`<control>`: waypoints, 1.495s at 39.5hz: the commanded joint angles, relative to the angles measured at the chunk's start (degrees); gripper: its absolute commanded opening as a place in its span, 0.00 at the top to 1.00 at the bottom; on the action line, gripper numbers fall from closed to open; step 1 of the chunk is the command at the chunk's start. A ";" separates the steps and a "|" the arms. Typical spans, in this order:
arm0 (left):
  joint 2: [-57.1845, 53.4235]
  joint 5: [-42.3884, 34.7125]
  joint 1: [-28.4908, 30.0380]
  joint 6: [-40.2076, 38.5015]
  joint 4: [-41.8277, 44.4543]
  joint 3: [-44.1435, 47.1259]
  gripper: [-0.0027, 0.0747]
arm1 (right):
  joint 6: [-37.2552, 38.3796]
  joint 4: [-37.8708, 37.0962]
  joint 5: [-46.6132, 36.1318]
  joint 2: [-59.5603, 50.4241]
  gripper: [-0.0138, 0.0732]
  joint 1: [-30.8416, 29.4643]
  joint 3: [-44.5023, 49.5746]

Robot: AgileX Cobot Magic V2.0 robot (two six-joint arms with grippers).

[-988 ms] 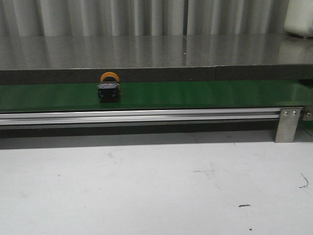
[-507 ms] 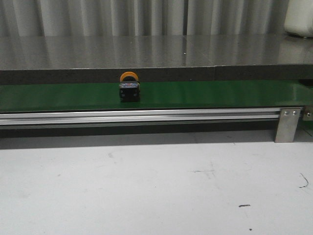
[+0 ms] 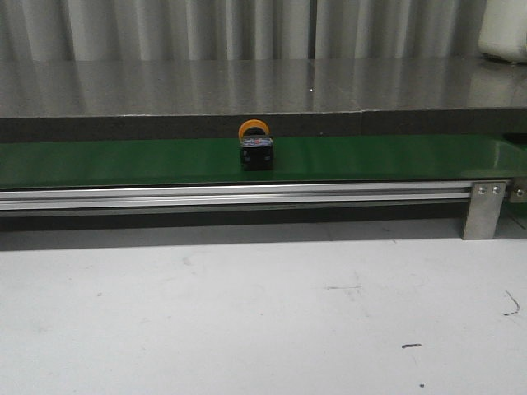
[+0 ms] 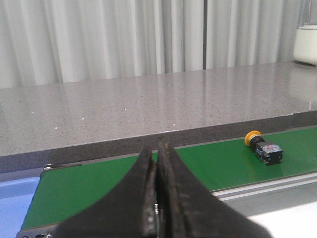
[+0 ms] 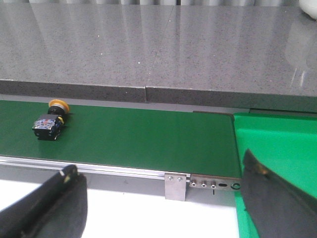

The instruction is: Move button from left to right

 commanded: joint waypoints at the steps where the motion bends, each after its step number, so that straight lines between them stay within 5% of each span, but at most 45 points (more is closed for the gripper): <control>1: 0.73 -4.69 -0.53 -0.38 -0.62 -1.36 0.99 | -0.26 0.26 -4.71 0.68 0.10 -0.07 -2.19; 31: 0.73 -4.69 -0.53 -0.38 -0.62 -1.36 0.99 | 0.64 0.26 -4.51 2.46 0.10 -0.19 -2.69; 47: 0.73 -4.69 -0.53 -0.38 -0.62 -1.36 0.99 | 2.30 0.26 -2.69 26.86 0.10 -0.19 -16.79; 59: 0.73 -4.69 -0.53 -0.38 -0.62 -1.36 0.99 | 4.15 0.26 6.70 48.84 0.10 -3.66 -34.40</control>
